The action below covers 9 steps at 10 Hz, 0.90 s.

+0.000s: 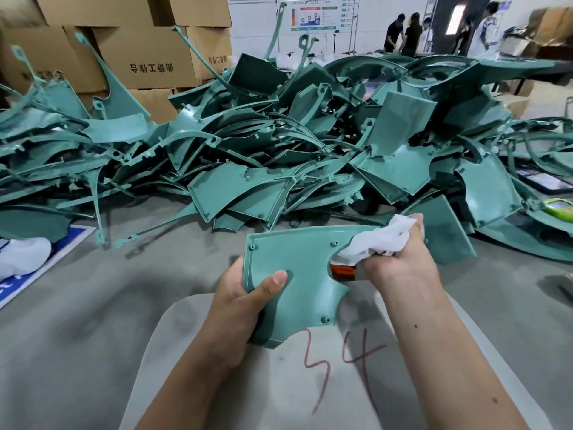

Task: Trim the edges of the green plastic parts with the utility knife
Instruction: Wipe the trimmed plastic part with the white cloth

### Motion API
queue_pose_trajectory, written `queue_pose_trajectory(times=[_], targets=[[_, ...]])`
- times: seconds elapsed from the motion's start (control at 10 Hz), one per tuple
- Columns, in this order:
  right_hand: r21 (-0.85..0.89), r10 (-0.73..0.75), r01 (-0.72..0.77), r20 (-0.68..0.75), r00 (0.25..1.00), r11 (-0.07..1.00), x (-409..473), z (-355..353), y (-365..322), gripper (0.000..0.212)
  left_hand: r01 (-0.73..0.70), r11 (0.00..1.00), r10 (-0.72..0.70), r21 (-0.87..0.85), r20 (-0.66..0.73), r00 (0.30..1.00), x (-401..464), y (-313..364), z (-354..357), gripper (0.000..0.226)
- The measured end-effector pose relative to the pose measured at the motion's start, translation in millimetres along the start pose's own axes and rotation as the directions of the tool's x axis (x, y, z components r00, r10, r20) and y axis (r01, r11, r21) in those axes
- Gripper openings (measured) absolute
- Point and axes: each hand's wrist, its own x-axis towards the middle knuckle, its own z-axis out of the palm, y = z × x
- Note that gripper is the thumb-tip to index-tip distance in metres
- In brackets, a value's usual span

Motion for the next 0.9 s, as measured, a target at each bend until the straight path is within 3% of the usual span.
queue_pose_trajectory(times=[0.1, 0.2, 0.3, 0.4, 0.5, 0.6, 0.7, 0.8, 0.9], targets=[[0.020, -0.158, 0.161, -0.104, 0.982, 0.987, 5, 21, -5, 0.037, -0.014, 0.998, 0.014, -0.053, -0.010, 1.000, -1, -2, 2, 0.033], [0.122, -0.136, 0.188, -0.342, 0.930, 0.975, 21, 24, -17, 0.039, -0.040, 0.988, 0.028, -0.149, -0.084, 0.996, -1, 4, -3, 0.044], [0.230, 0.233, -0.161, -0.331, 0.914, 0.960, 29, -1, -25, 0.049, -0.130, 0.963, 0.078, -0.236, -0.218, 0.973, 1, 18, -22, 0.050], [0.168, 0.006, 0.119, -0.602, 0.799, 0.979, 30, -14, -34, 0.034, -0.134, 0.987, 0.109, -0.092, -0.237, 0.965, 1, 21, -30, 0.046], [-0.392, -0.610, 0.474, -0.406, 0.680, 0.789, 40, -8, -46, 0.039, -0.102, 0.992, 0.112, 0.076, -0.131, 0.985, 0, 12, -22, 0.046], [-0.746, -0.567, 0.549, 0.284, 0.774, 0.377, 43, 0, -60, 0.067, -0.121, 0.991, 0.123, 0.062, -0.027, 0.992, -2, 12, -21, 0.051], [-0.764, -0.205, 0.565, 0.527, 0.825, 0.310, 35, 16, -64, 0.082, -0.103, 0.994, 0.102, 0.034, 0.028, 0.994, -4, 15, -23, 0.050], [-0.724, -0.207, 0.655, 0.621, 0.755, 0.215, 24, 33, -62, 0.086, -0.070, 0.994, 0.063, 0.081, 0.084, 0.994, -3, 14, -18, 0.043], [-0.681, -0.178, 0.730, 0.713, 0.679, 0.055, 1, 63, -56, 0.070, -0.021, 0.992, 0.000, 0.127, 0.159, 0.987, -3, 10, -14, 0.039]])
